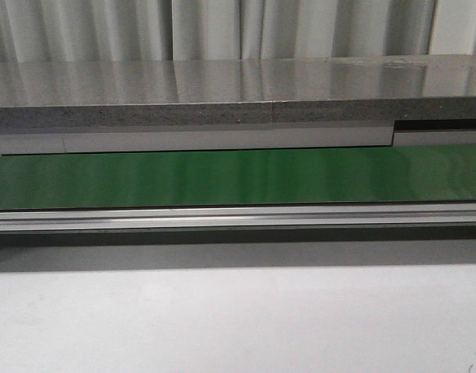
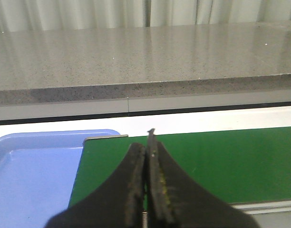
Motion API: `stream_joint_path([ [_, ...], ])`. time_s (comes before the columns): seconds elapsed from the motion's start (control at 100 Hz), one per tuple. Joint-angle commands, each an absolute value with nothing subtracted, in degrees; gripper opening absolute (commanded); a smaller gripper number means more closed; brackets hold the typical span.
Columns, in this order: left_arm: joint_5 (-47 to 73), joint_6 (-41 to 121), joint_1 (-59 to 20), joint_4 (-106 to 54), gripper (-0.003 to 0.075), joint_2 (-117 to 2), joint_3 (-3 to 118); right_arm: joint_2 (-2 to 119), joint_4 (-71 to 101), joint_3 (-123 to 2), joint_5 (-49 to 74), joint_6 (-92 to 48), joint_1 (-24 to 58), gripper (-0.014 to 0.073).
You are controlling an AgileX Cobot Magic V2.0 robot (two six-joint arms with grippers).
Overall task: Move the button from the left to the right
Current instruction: 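Open the right gripper and raise it away from the green tray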
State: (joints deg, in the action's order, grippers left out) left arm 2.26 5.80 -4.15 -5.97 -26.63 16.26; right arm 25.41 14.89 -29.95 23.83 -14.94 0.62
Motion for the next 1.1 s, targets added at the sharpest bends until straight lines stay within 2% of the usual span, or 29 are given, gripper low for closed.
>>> stream_joint_path([
  [0.0, -2.58, 5.81, -4.53, -6.09, -0.002, -26.87, 17.9, 20.67, 15.74, -29.37, 20.48, -15.65, 0.7, 0.0514],
  [0.15, -2.58, 5.81, -4.53, -6.09, -0.002, -26.87, 17.9, 16.63, 15.74, -28.22, 20.77, -15.65, 0.7, 0.0361],
  [0.43, -2.58, 5.81, -4.53, -6.09, -0.002, -26.87, 17.9, 16.5, 15.74, -28.22, 20.7, -15.65, 0.7, -0.0075],
  [1.09, -2.58, 5.81, -4.53, -6.09, -0.002, -26.87, 17.9, 16.5, 15.74, -28.22, 20.68, -15.65, 0.7, -0.0067],
])
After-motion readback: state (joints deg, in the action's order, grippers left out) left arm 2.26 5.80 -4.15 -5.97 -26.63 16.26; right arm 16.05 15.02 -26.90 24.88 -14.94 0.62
